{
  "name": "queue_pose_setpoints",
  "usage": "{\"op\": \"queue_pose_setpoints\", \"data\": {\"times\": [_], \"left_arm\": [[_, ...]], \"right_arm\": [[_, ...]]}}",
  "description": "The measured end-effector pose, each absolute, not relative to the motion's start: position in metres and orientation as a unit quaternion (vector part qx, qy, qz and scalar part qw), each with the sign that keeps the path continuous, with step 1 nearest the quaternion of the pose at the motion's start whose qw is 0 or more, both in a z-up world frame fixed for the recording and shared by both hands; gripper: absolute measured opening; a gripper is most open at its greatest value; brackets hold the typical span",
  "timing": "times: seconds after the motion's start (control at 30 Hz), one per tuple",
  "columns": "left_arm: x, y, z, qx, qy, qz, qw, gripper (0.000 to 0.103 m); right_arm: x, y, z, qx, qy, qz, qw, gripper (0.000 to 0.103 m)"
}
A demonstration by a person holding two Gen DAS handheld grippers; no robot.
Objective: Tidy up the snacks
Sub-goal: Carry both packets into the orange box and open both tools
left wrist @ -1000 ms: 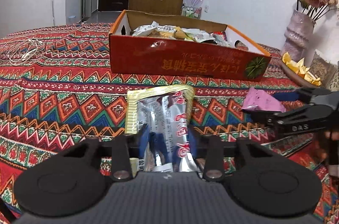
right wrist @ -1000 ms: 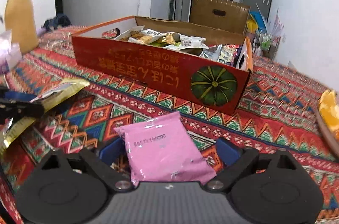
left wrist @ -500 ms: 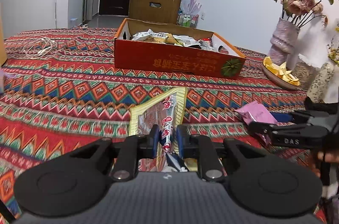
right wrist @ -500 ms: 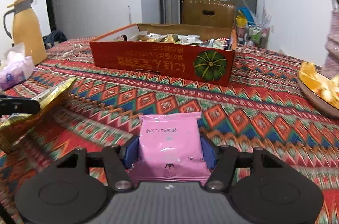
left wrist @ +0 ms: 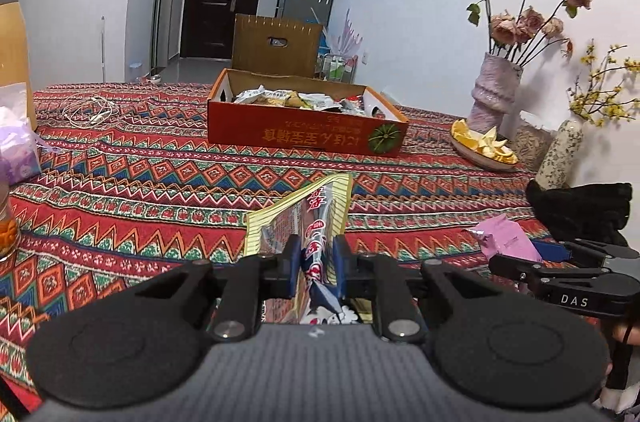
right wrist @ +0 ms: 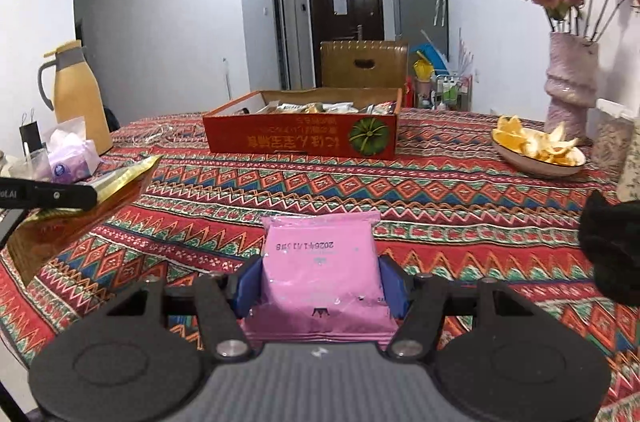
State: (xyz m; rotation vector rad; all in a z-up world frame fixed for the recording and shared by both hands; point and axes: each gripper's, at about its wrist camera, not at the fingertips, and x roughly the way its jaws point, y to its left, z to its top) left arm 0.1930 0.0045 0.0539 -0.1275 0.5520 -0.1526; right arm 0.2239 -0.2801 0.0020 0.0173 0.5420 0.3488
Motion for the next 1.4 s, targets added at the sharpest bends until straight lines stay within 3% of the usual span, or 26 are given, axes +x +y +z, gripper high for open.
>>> {"op": "queue_pose_setpoints", "data": {"times": [0.37, 0.67, 1.17, 1.4], "left_arm": [[0.177, -0.002, 0.066, -0.063, 0.257, -0.078, 0.961, 0.017], [0.212, -0.001, 0.075, -0.061, 0.248, -0.076, 0.964, 0.017], [0.381, -0.004, 0.128, -0.036, 0.213, -0.103, 0.971, 0.017], [0.5, -0.014, 0.112, -0.027, 0.23, -0.094, 0.968, 0.017]], "right_arm": [[0.202, -0.286, 0.008, 0.017, 0.249, 0.176, 0.952, 0.061], [0.234, -0.28, 0.017, 0.007, 0.246, 0.187, 0.951, 0.061], [0.399, -0.243, 0.064, -0.037, 0.227, 0.224, 0.947, 0.061], [0.517, -0.214, 0.057, -0.023, 0.249, 0.236, 0.939, 0.061]]}}
